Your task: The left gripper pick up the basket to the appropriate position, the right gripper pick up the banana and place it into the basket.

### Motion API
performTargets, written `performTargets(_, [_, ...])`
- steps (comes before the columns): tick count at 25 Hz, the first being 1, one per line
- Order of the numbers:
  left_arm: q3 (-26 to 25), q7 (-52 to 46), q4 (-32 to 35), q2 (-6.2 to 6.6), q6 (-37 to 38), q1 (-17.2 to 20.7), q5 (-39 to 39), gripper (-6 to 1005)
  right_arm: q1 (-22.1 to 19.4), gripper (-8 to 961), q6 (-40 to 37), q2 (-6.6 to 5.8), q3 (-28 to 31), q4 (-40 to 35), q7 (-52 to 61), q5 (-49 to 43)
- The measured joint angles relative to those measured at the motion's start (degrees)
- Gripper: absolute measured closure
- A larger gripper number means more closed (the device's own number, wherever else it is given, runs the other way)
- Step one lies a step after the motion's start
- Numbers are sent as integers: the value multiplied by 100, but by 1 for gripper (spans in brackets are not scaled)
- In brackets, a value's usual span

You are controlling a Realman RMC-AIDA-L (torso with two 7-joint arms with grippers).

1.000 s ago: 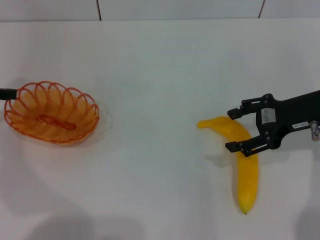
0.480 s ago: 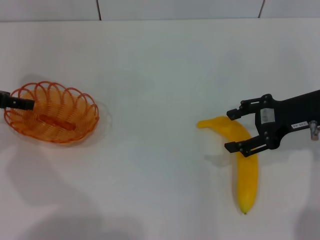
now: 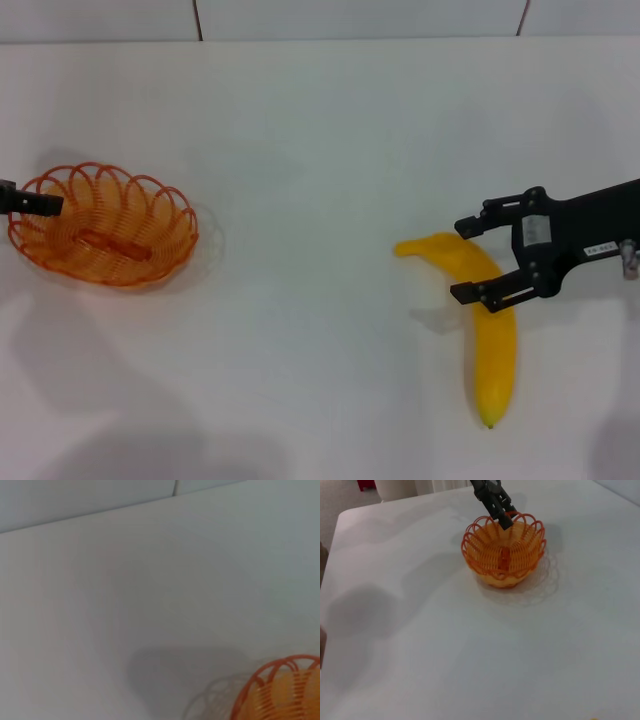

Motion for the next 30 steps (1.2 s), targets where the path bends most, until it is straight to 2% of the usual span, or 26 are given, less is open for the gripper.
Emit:
performTargets(9, [4, 77, -12, -101, -212, -25, 11, 235, 67, 92, 0, 2, -5, 38, 29, -57])
performTargets(12, [4, 79, -11, -104, -214, -26, 11, 451, 70, 92, 0, 2, -13, 37, 60, -59])
performTargets(17, [4, 80, -12, -111, -217, -28, 9, 687, 79, 92, 0, 2, -19, 29, 86, -62])
performTargets(23, [4, 80, 57, -169, -179, -31, -88, 818, 78, 92, 0, 1, -5, 48, 87, -62])
performTargets(30, [2, 208, 88, -182, 37, -33, -506, 847, 70, 92, 9, -5, 21, 50, 87, -62])
